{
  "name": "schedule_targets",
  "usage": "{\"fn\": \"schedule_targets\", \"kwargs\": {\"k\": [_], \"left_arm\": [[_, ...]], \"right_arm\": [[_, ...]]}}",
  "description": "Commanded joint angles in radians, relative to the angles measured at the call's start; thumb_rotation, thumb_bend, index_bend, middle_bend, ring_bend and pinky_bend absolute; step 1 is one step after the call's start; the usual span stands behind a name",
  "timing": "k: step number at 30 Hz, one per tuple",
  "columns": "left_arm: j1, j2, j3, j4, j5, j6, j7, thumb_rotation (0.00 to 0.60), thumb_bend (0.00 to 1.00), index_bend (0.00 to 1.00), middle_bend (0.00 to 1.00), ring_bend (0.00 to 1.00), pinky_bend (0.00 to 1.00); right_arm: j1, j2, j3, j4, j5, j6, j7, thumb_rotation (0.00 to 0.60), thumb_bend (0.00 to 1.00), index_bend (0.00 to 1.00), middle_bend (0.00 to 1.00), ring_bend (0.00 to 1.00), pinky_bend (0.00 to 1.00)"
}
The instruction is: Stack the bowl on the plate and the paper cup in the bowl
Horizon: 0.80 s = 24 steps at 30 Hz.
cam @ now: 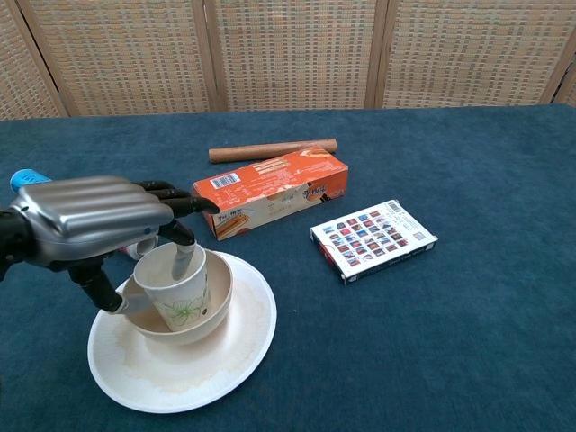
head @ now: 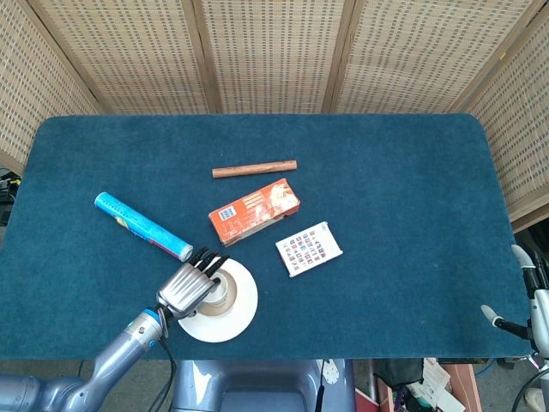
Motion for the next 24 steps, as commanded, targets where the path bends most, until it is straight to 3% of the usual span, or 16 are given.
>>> {"fn": "schedule_targets", "kwargs": {"k": [1, 15, 19, 24], "left_arm": [[0.004, 0.019, 0.006, -0.014, 0.022, 0.009, -0.024, 0.600, 0.28, 0.41, 0.00, 0.00, 0.00], [0.091, 0.232, -0.033, -0.141, 0.243, 0.175, -0.257, 0.600, 0.27, 0.34, 0.00, 0.00, 0.00], [0.172, 0.253, -0.011, -0.087, 0.361, 0.304, -0.299, 0.600, 0.26, 0.25, 0.00, 0.00, 0.00], [0.288, 0.213, 0.034, 0.028, 0.447, 0.448, -0.376, 0.600, 0.25, 0.21, 0.00, 0.00, 0.00]], "right_arm": [[0.000, 0.000, 0.000, 0.000, 0.000, -0.001, -0.001, 0.600, 0.14, 0.00, 0.00, 0.00, 0.00], [0.003, -0.004, -0.003, -0.001, -0.005, -0.004, -0.017, 0.600, 0.14, 0.00, 0.00, 0.00, 0.00], [0.005, -0.006, -0.005, -0.002, -0.009, -0.006, -0.027, 0.600, 0.14, 0.00, 0.00, 0.00, 0.00], [0.009, -0.011, -0.008, -0.005, -0.013, -0.011, -0.048, 0.600, 0.15, 0.00, 0.00, 0.00, 0.00]]}}
